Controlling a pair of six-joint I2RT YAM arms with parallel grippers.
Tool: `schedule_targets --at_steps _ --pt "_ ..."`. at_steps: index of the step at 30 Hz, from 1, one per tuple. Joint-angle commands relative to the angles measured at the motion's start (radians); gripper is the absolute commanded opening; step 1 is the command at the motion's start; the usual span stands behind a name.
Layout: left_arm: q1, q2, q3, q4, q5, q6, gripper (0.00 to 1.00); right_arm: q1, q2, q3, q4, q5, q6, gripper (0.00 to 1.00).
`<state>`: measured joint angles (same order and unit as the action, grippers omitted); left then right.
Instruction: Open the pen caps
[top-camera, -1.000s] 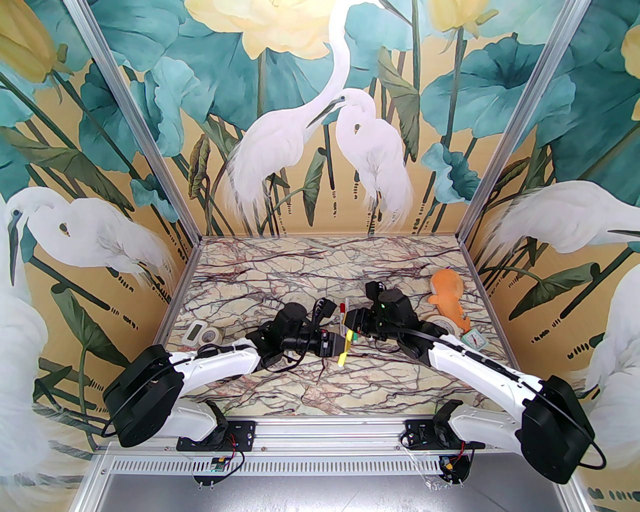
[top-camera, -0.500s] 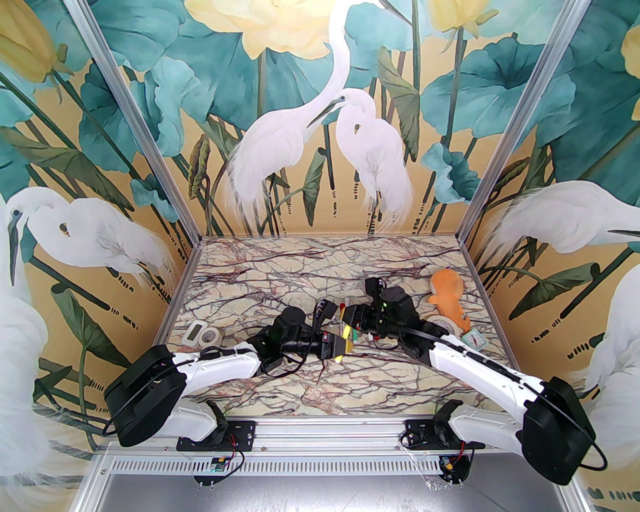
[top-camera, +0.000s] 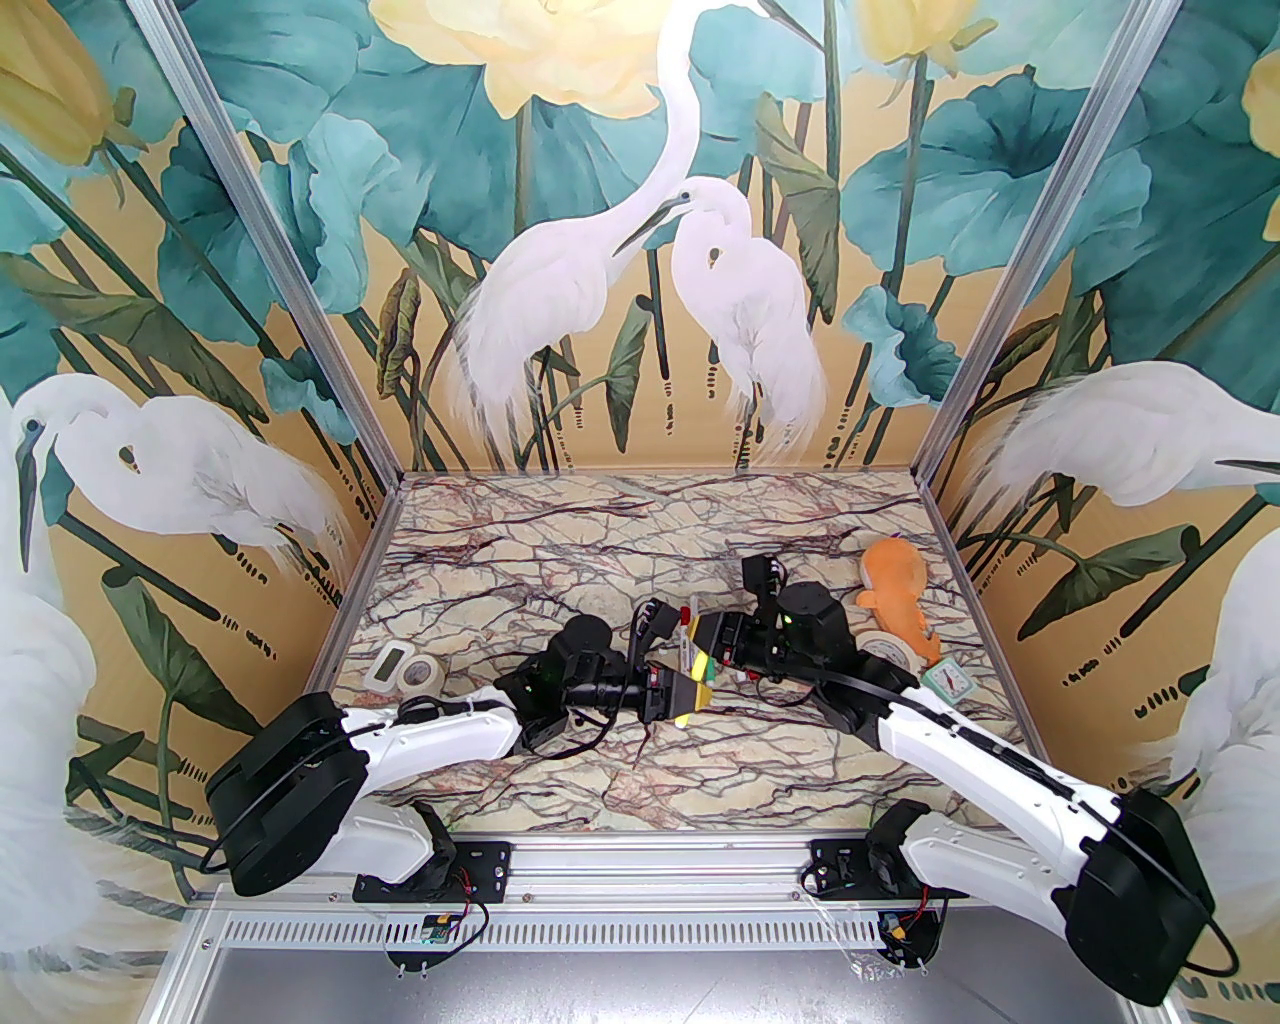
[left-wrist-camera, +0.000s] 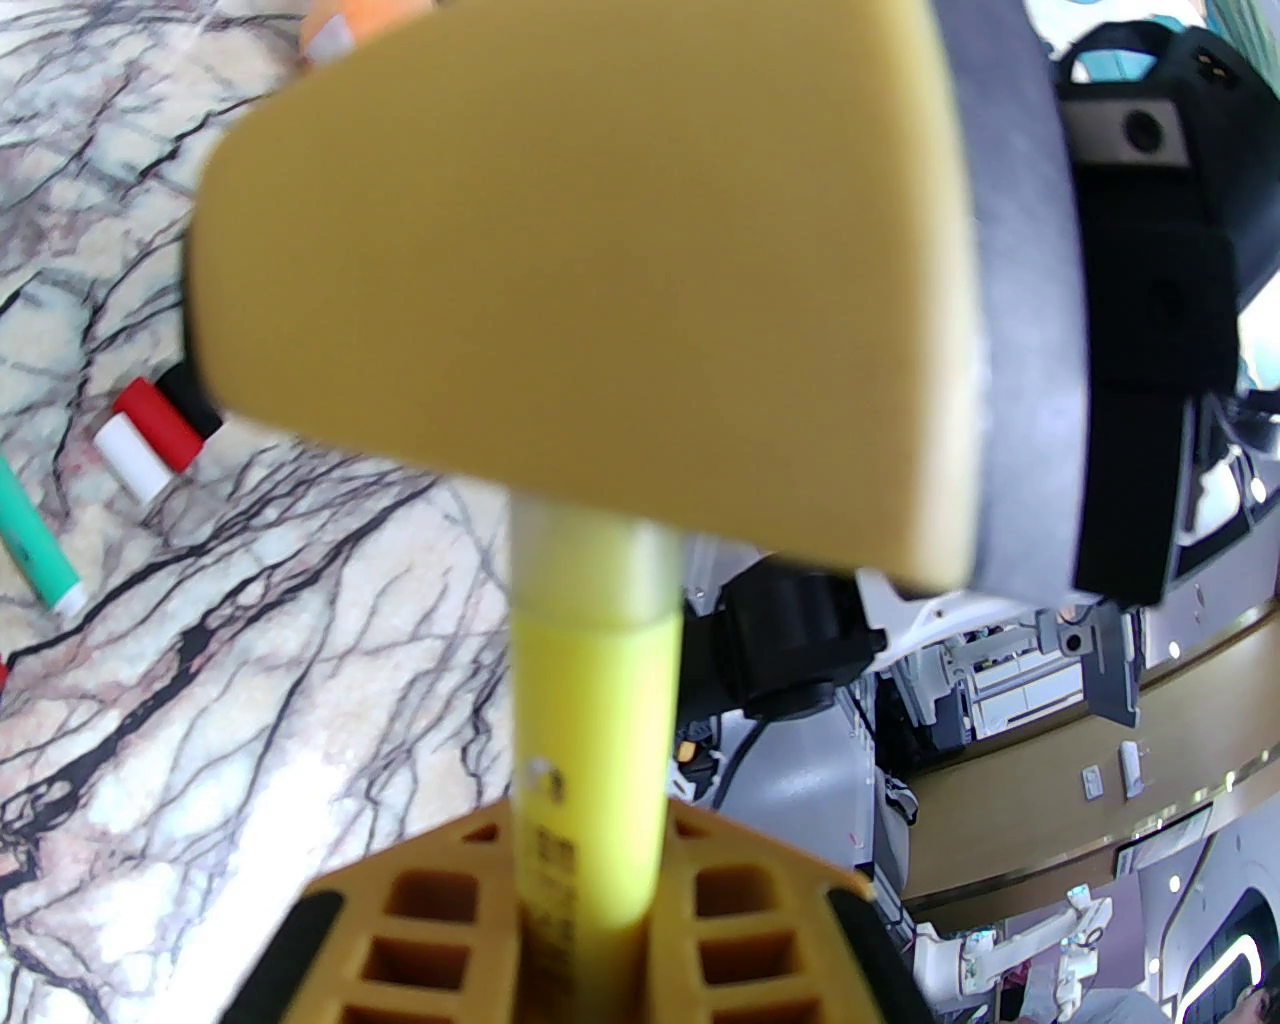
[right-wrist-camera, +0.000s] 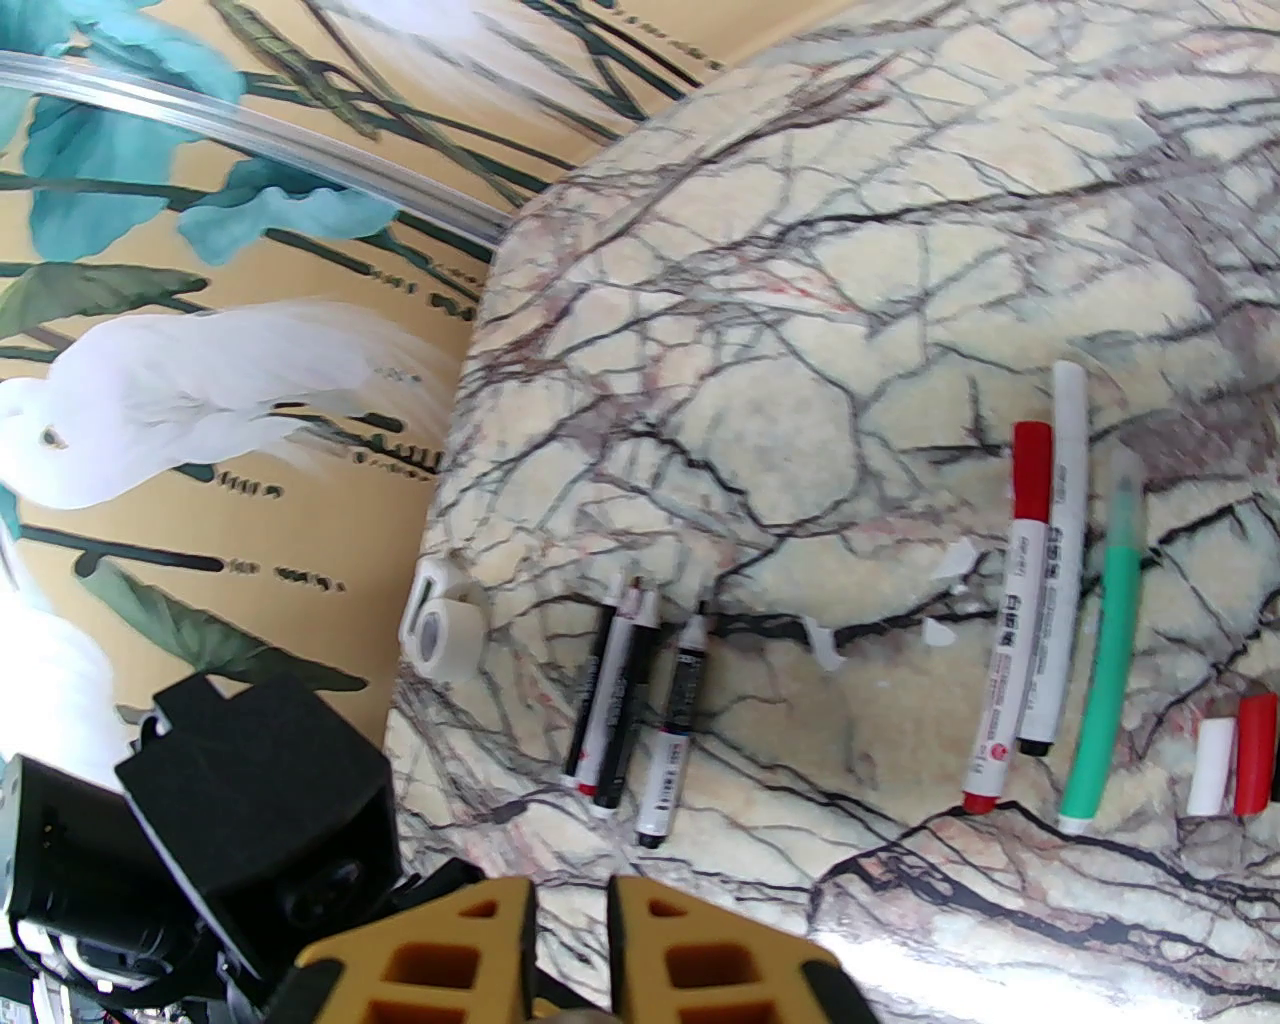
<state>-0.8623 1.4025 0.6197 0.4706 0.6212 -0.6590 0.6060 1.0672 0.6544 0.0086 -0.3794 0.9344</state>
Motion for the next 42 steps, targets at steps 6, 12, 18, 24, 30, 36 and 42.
schedule_targets --at_steps 6,12,18,24,30,36,42 --pt "0.019 -0.053 -0.017 -0.051 0.068 0.006 0.03 -0.057 -0.072 0.005 0.125 -0.069 -0.05 0.16" --pt "0.012 -0.069 -0.006 -0.153 0.016 0.054 0.0 -0.084 -0.09 0.036 0.076 -0.017 -0.053 0.16" --pt "-0.017 -0.064 0.017 -0.236 -0.039 0.1 0.0 -0.096 -0.077 0.066 0.009 0.087 -0.068 0.16" --pt "-0.047 -0.052 0.057 -0.315 -0.061 0.139 0.0 -0.128 -0.071 0.076 -0.028 0.143 -0.059 0.15" --pt "-0.052 -0.064 0.051 -0.291 -0.072 0.122 0.0 -0.177 -0.089 0.069 -0.038 0.12 -0.069 0.15" --pt "-0.028 -0.149 0.033 -0.28 -0.137 0.079 0.01 -0.22 -0.114 0.079 -0.27 0.094 -0.21 0.16" --pt "0.038 -0.249 0.013 -0.304 -0.16 0.065 0.02 -0.258 -0.138 0.051 -0.505 0.172 -0.35 0.16"
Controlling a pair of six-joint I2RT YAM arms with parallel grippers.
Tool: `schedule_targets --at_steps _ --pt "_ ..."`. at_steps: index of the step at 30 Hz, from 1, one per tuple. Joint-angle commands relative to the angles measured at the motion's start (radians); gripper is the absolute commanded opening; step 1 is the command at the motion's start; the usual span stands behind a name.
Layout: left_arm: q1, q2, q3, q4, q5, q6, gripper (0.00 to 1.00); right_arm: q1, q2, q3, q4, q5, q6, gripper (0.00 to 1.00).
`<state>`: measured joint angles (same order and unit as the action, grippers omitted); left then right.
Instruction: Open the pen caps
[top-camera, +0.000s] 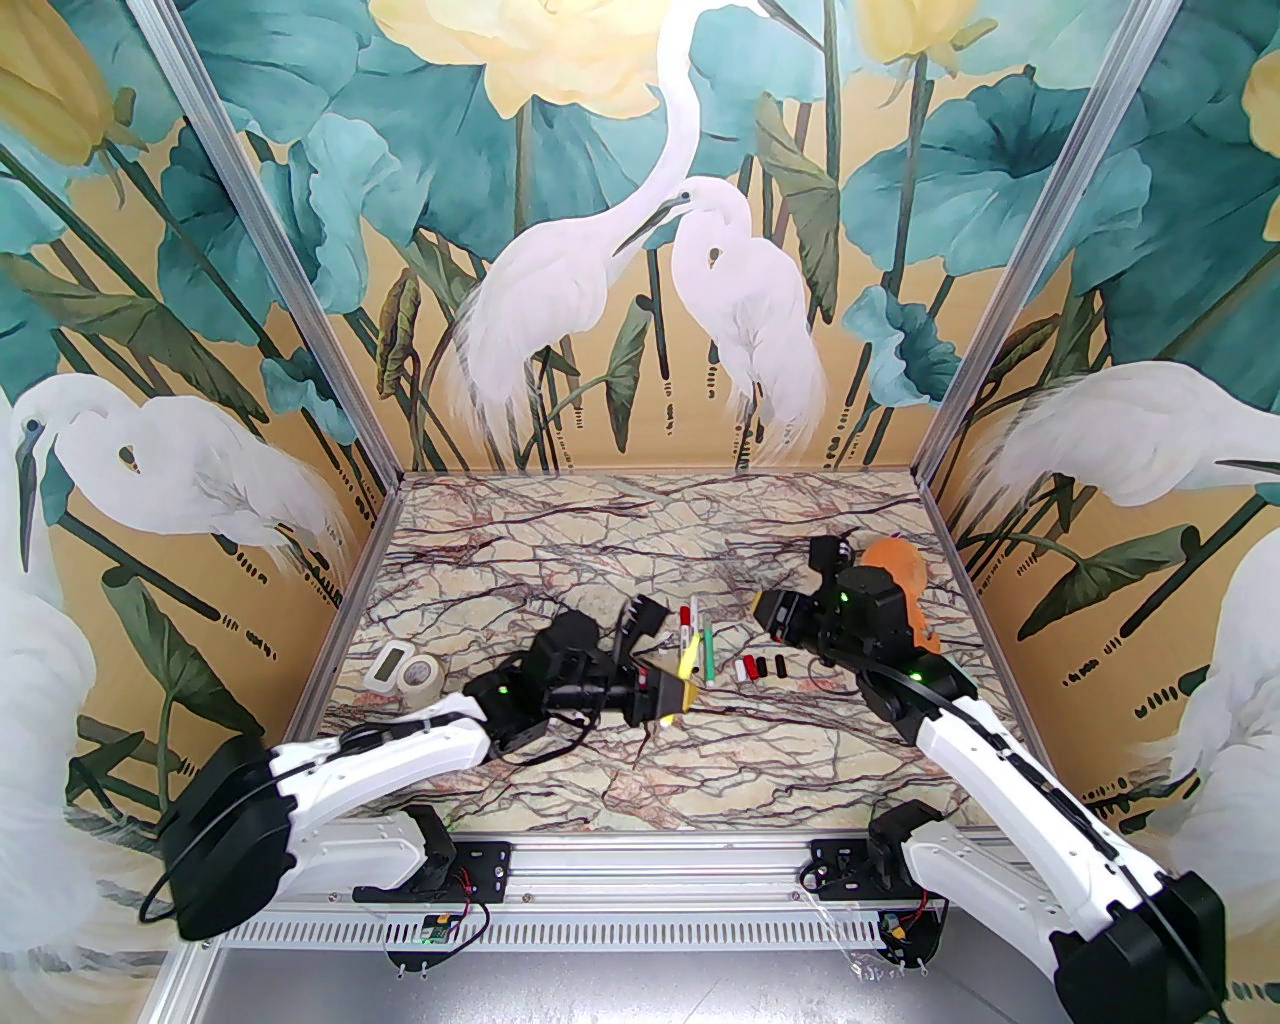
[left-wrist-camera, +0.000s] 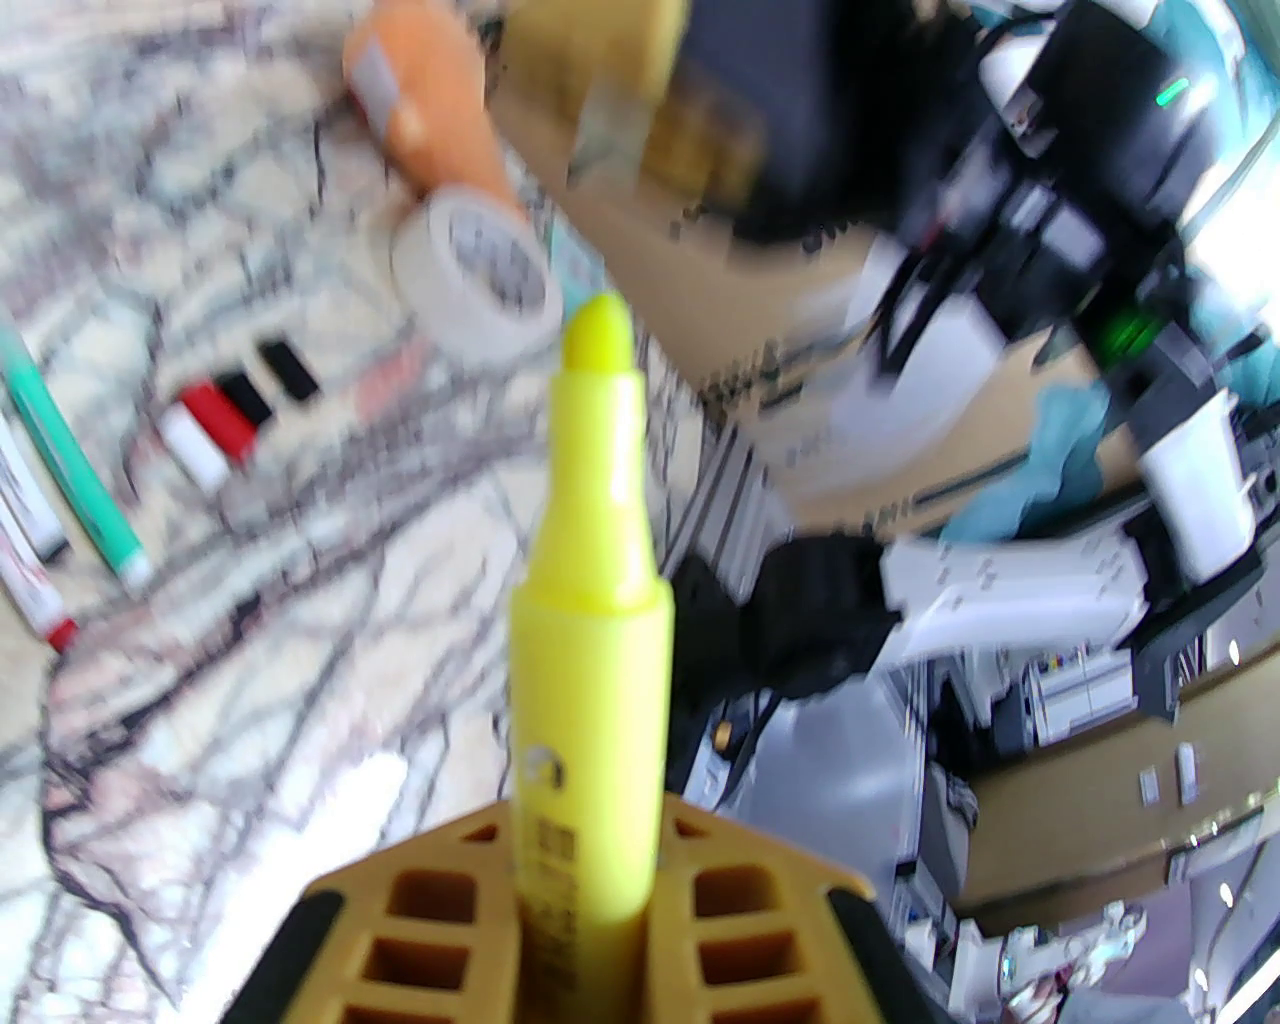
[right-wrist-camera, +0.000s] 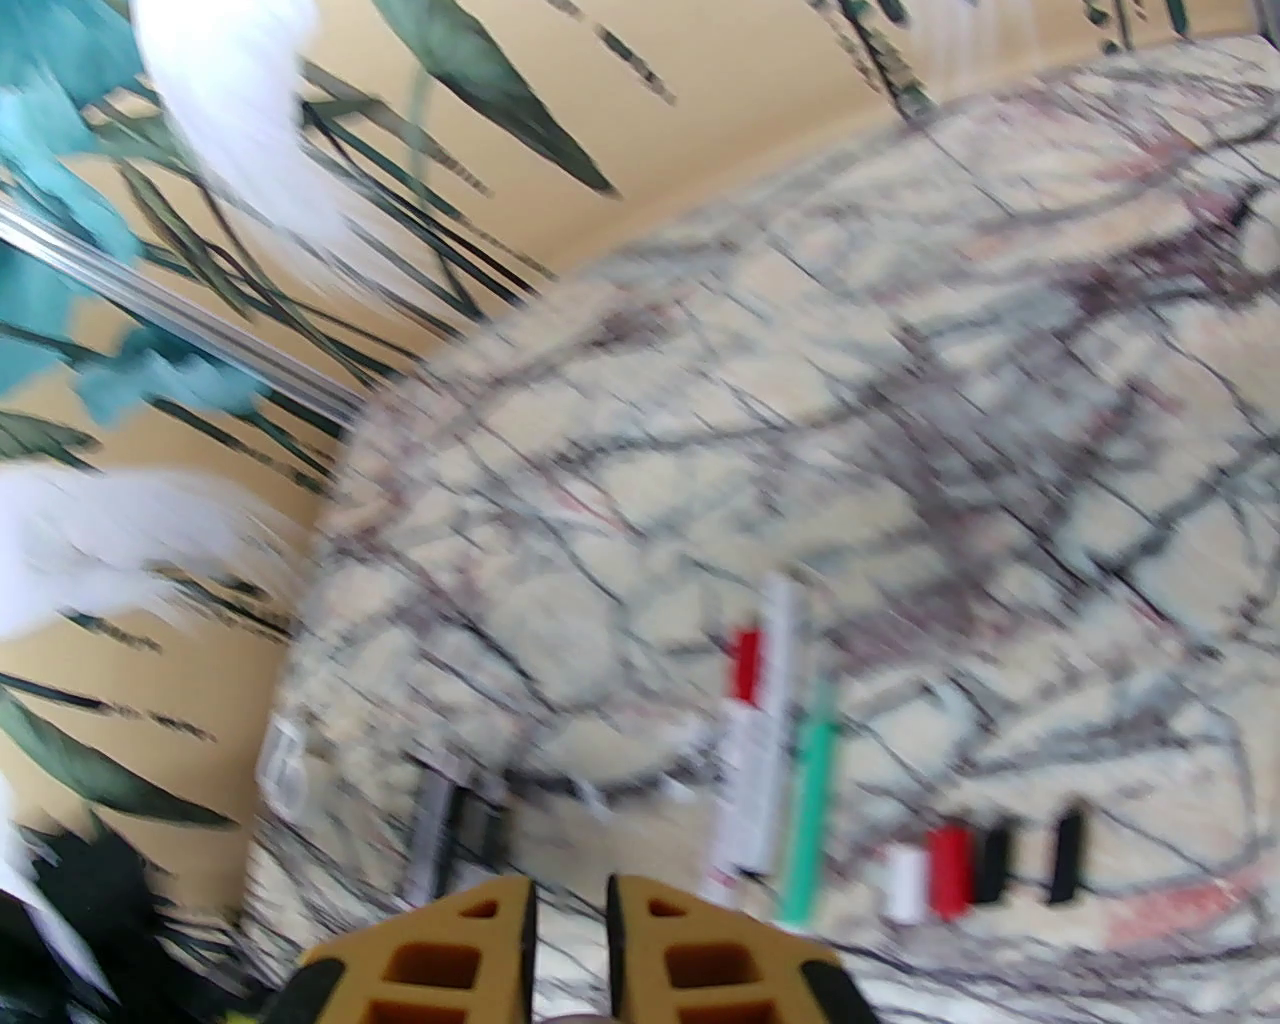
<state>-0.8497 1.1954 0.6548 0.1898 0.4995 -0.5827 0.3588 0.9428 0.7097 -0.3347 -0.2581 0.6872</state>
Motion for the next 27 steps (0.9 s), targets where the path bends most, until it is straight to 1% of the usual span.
schedule_targets --at_steps 1,5,10,19,22,27 --pt "0.036 -0.06 -0.026 -0.034 -0.045 -0.01 0.02 -0.015 -0.014 -0.014 -0.181 0.066 -0.116 0.16" --pt "0.061 -0.115 -0.031 -0.105 -0.074 0.014 0.02 -0.041 0.014 -0.038 -0.228 0.101 -0.141 0.17" --pt "0.067 -0.157 -0.041 -0.169 -0.099 0.038 0.02 -0.054 0.103 -0.045 -0.214 0.134 -0.171 0.19" --pt "0.068 -0.17 -0.072 -0.178 -0.093 0.032 0.03 -0.104 0.312 -0.041 -0.092 0.147 -0.24 0.19" --pt "0.068 -0.165 -0.072 -0.184 -0.099 0.035 0.03 -0.125 0.359 -0.035 -0.057 0.126 -0.235 0.19" --pt "0.069 -0.139 -0.066 -0.17 -0.095 0.026 0.03 -0.155 0.435 -0.012 -0.057 0.147 -0.218 0.19"
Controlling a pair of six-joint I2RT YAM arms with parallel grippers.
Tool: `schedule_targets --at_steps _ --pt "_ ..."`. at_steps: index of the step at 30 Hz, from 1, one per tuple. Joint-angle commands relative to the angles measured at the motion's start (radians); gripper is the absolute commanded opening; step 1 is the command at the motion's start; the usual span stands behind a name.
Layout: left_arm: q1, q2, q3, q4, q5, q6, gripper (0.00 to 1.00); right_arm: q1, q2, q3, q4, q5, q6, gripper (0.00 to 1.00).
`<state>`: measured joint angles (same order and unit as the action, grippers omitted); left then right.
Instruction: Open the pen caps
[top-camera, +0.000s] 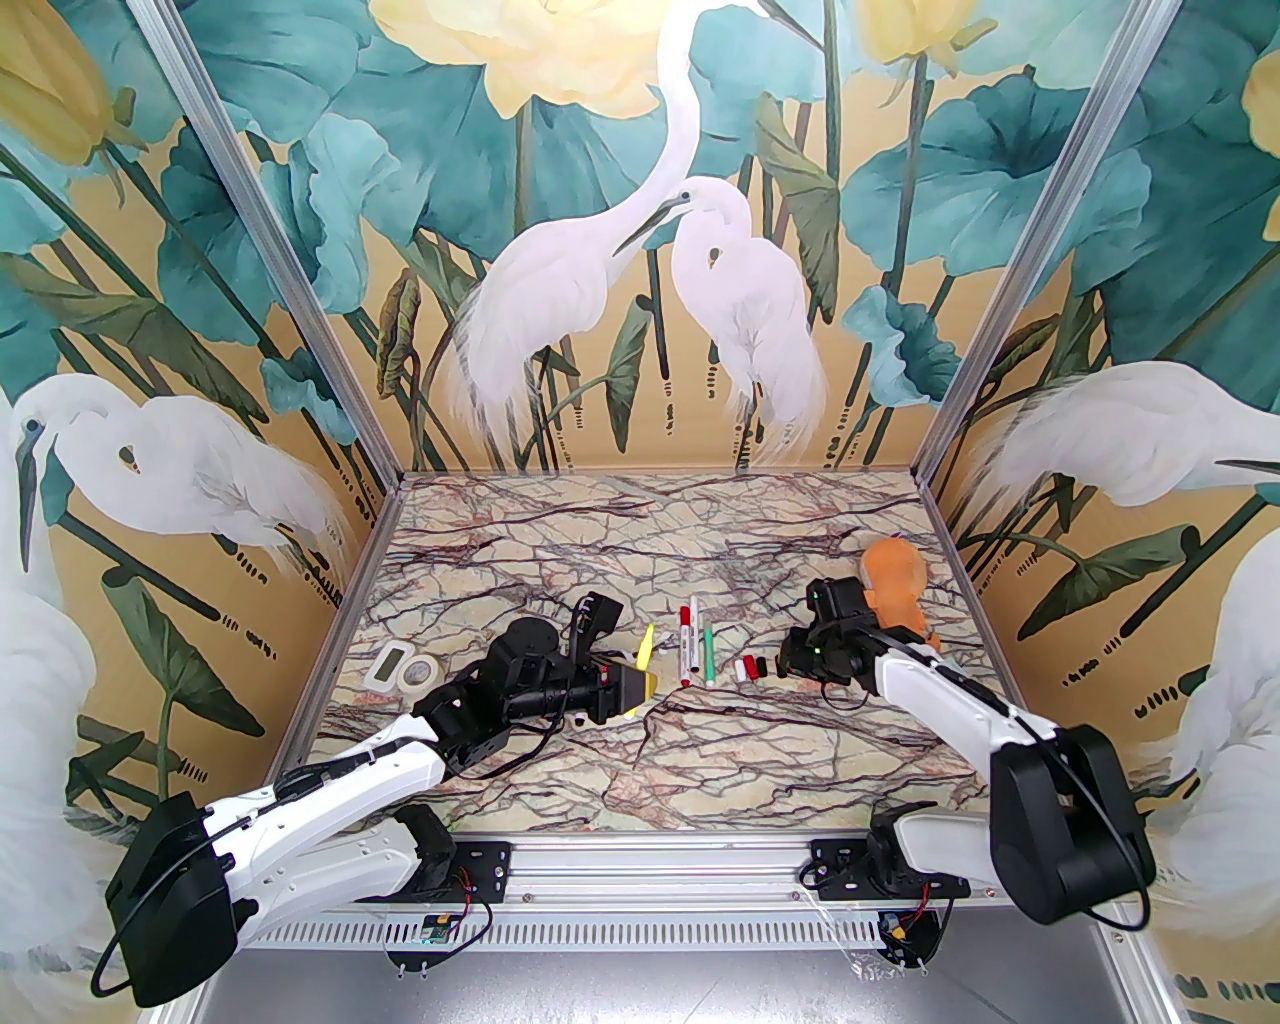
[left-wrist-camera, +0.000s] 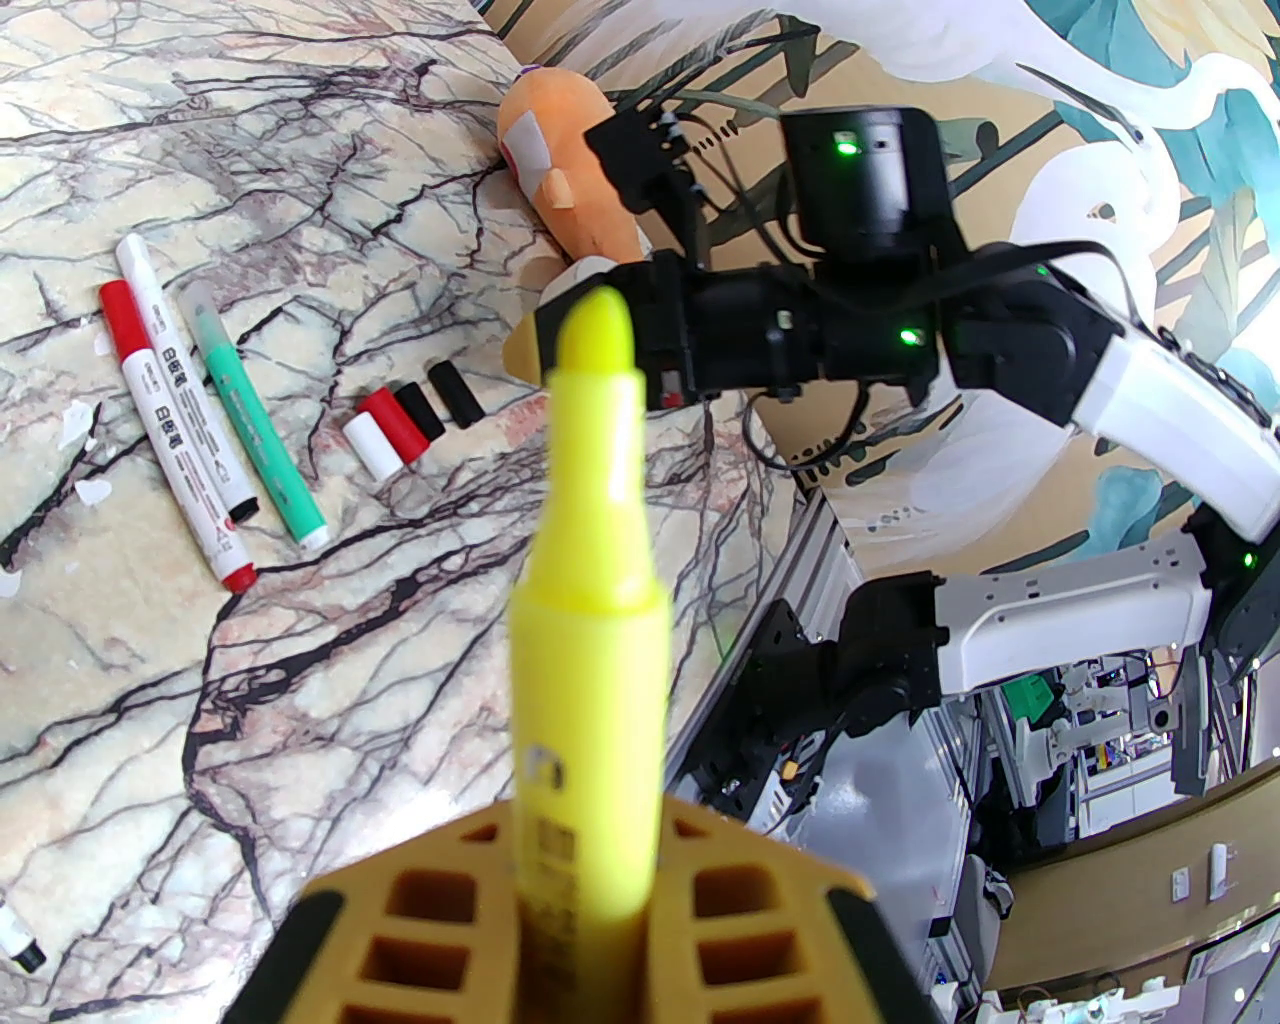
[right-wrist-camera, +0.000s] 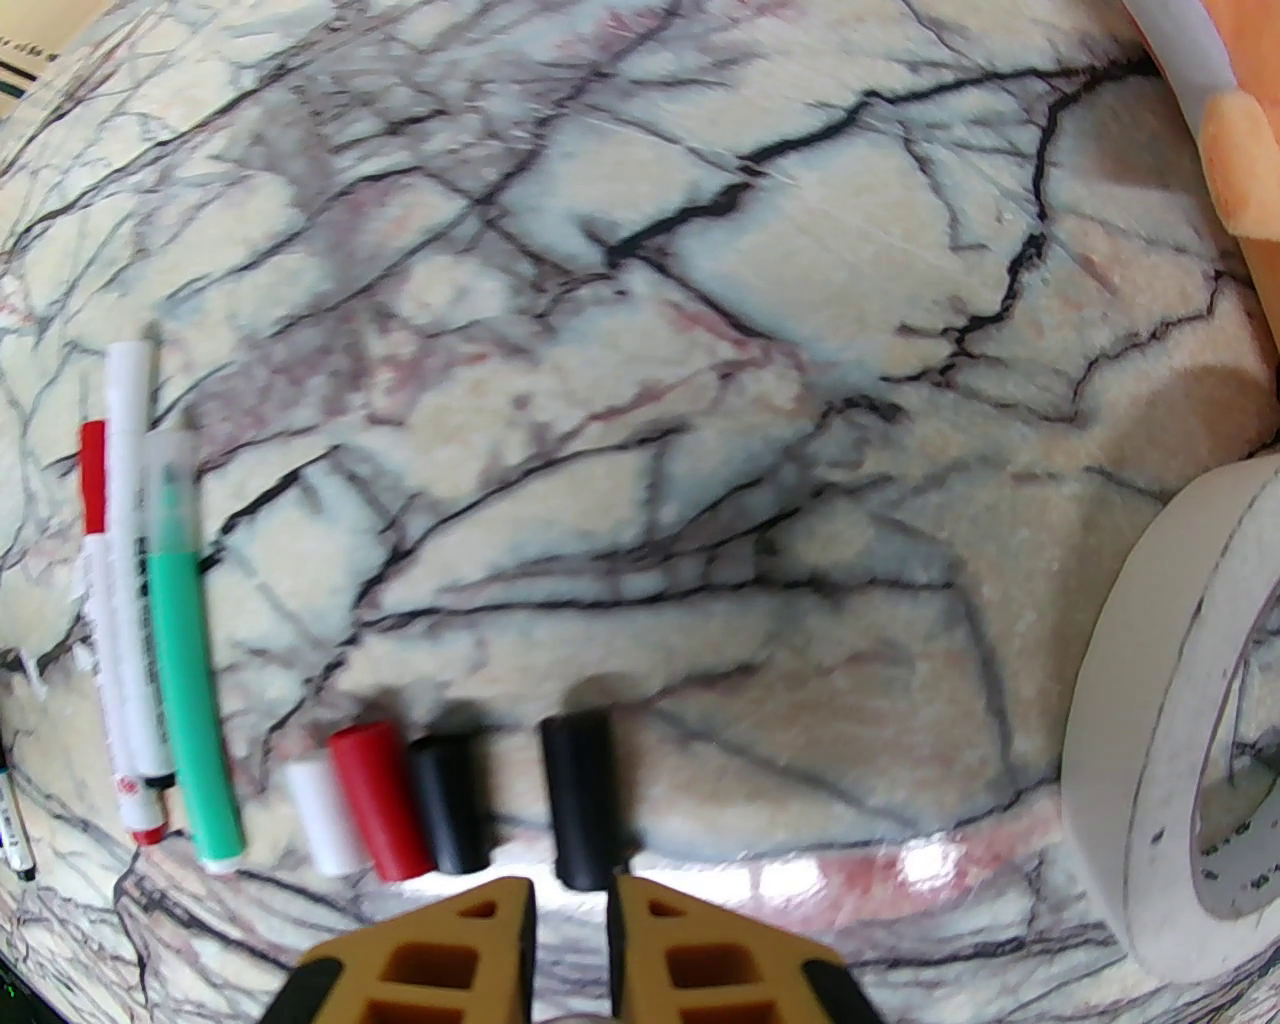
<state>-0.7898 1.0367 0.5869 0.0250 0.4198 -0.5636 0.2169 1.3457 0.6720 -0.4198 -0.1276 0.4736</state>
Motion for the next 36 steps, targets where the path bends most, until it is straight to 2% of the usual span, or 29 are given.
schedule_targets --at_steps 1,8,23,32,36 --pt "0.009 0.027 0.006 -0.003 -0.014 0.007 0.03 -0.014 0.04 0.029 0.032 0.019 -0.004 0.19" --pt "0.008 0.084 0.023 0.019 0.02 0.0 0.03 -0.022 0.085 0.04 0.044 0.027 -0.002 0.19" --pt "0.009 0.106 0.035 0.015 0.024 0.001 0.03 -0.04 0.203 0.074 0.074 0.004 -0.01 0.21" --pt "0.009 0.122 0.033 0.03 0.032 -0.007 0.03 -0.039 0.208 0.066 0.087 -0.007 -0.006 0.31" --pt "0.008 0.125 0.03 0.033 0.034 -0.012 0.03 -0.039 0.202 0.068 0.084 -0.01 -0.006 0.31"
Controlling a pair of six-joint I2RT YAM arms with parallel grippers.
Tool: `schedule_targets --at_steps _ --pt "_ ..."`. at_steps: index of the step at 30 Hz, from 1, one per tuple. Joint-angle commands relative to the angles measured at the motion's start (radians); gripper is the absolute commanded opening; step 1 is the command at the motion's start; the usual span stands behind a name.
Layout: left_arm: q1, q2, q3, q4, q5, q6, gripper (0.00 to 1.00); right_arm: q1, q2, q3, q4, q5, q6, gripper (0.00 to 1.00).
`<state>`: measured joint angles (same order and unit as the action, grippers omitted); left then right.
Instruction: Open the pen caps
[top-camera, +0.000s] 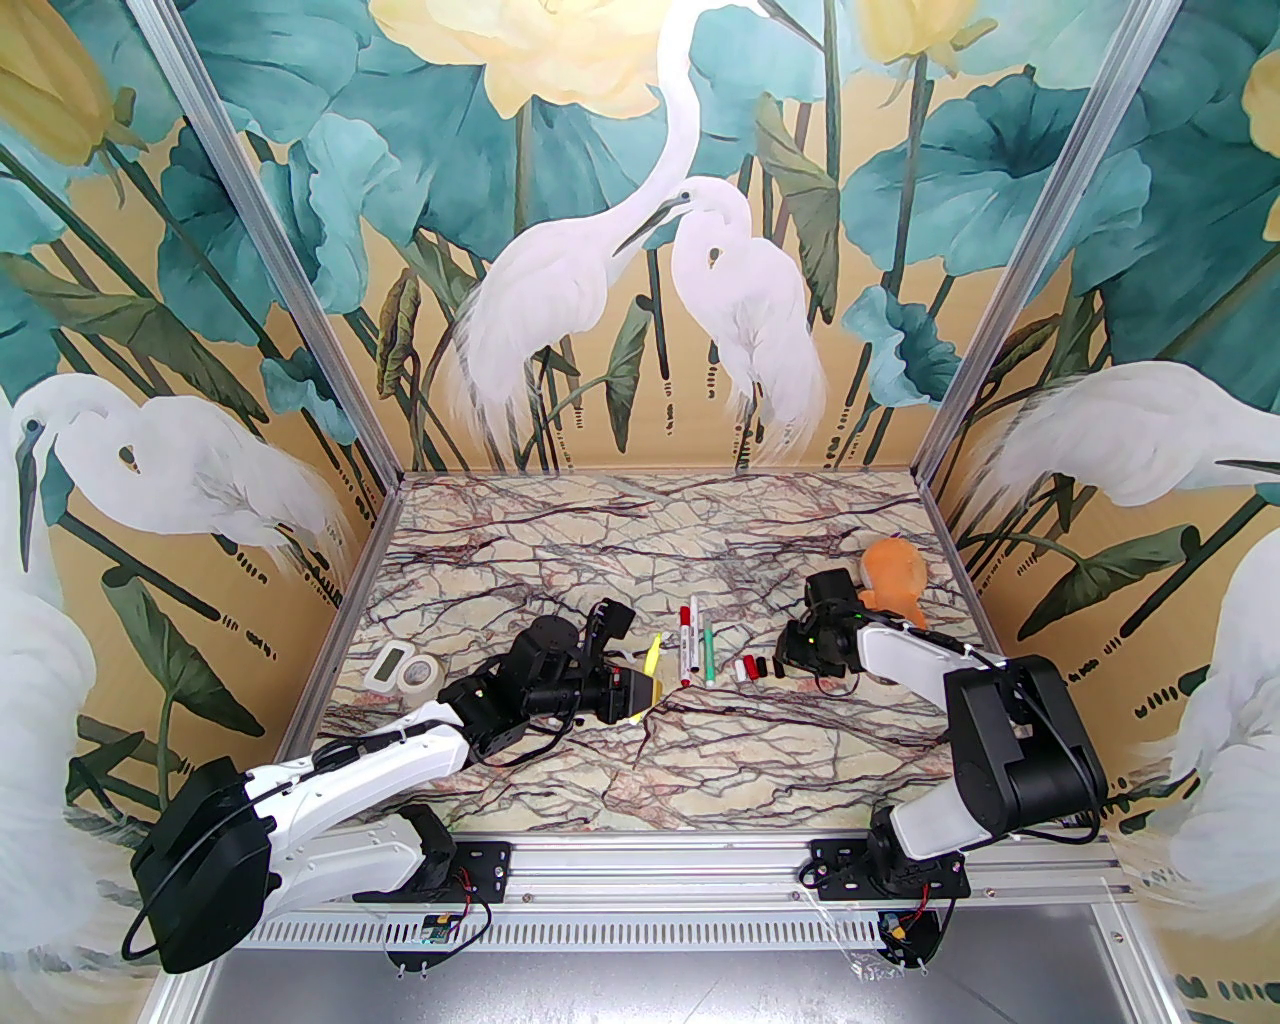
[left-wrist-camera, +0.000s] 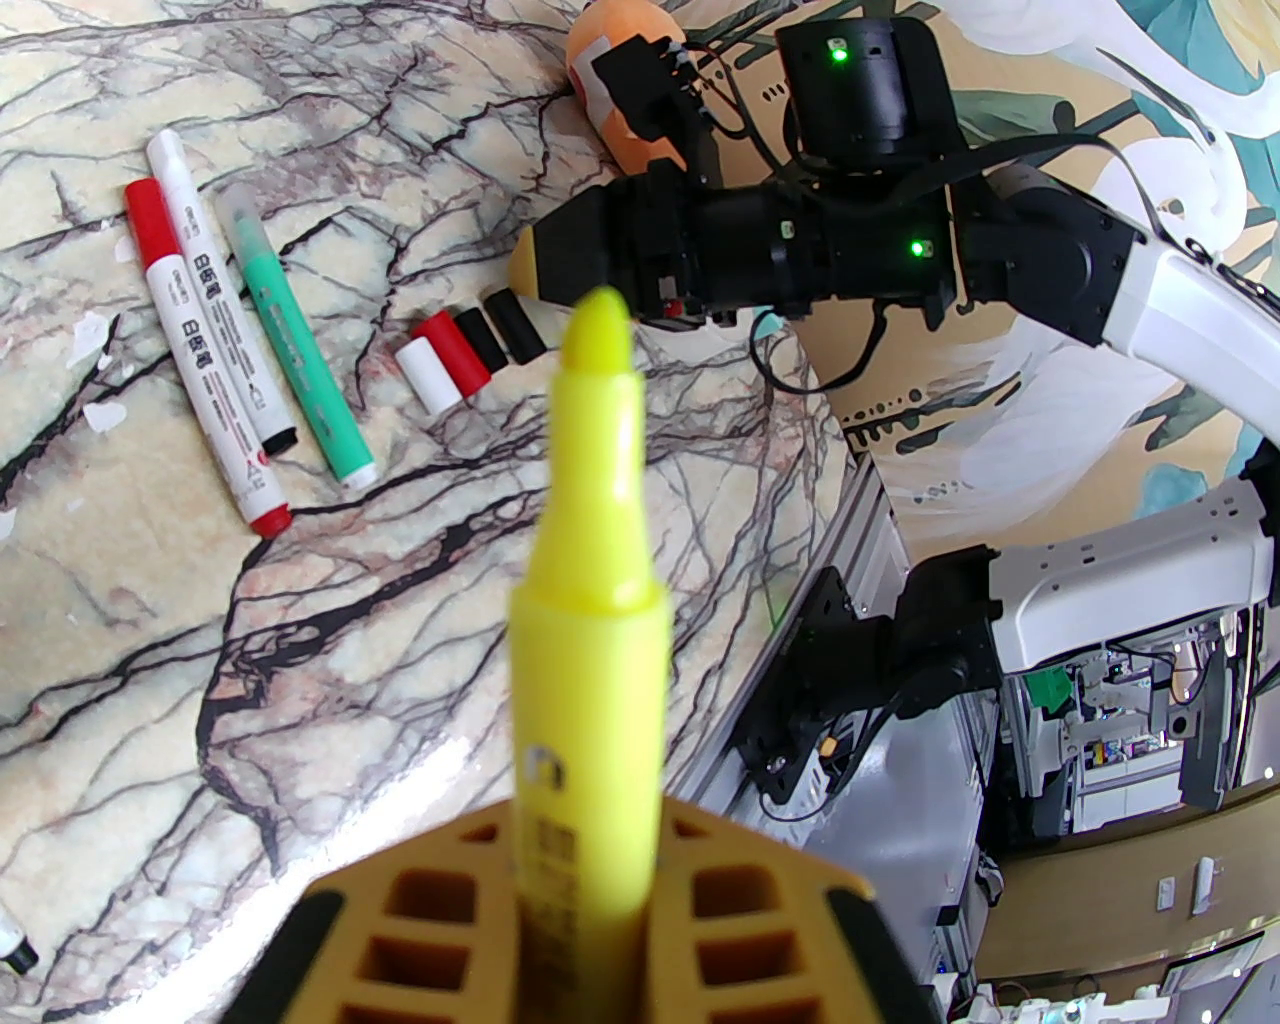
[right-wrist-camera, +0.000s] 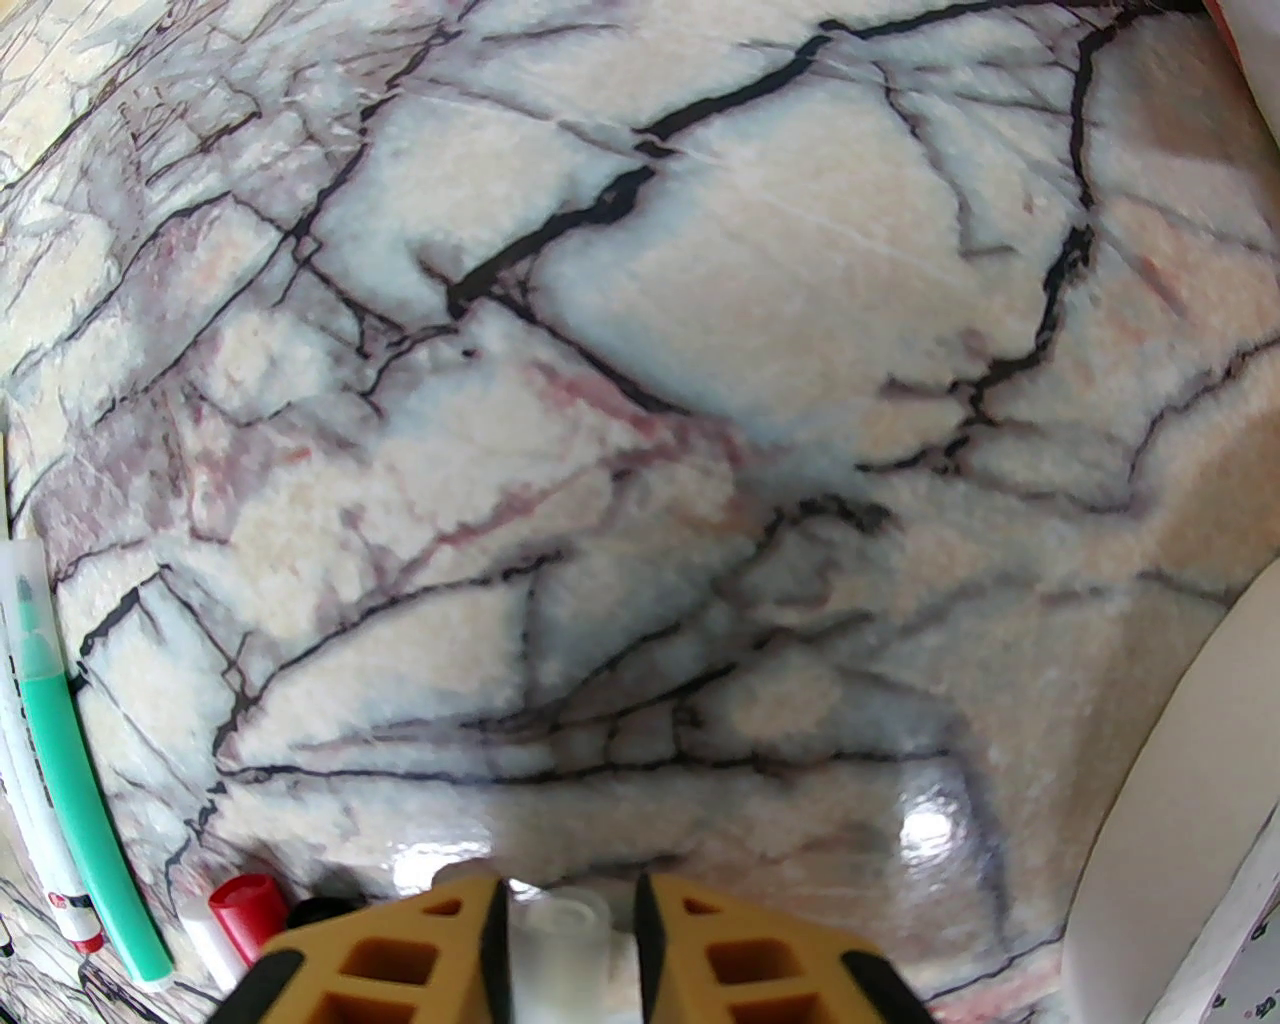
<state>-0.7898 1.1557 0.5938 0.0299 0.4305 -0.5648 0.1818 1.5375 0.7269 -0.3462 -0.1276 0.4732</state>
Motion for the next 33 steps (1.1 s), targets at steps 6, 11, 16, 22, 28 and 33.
schedule_targets --at_steps 6,11,16,22,28,33 --pt "0.008 -0.006 0.023 -0.003 -0.019 -0.015 0.03 -0.001 -0.051 0.005 -0.009 -0.016 0.002 0.32" --pt "0.008 -0.011 0.029 -0.085 -0.118 -0.021 0.03 0.004 -0.18 -0.026 -0.031 -0.042 0.019 0.35" --pt "0.008 -0.014 0.041 -0.189 -0.236 -0.032 0.03 0.012 -0.325 -0.057 -0.065 -0.103 0.026 0.44" --pt "0.008 0.0 0.068 -0.295 -0.348 -0.048 0.03 0.013 -0.518 -0.091 -0.103 -0.22 0.02 0.64" --pt "0.008 0.057 0.102 -0.372 -0.454 -0.09 0.04 0.014 -0.689 -0.137 -0.099 -0.402 0.038 0.97" --pt "0.008 0.162 0.165 -0.439 -0.508 -0.136 0.04 0.015 -0.791 -0.165 -0.081 -0.496 0.065 0.99"
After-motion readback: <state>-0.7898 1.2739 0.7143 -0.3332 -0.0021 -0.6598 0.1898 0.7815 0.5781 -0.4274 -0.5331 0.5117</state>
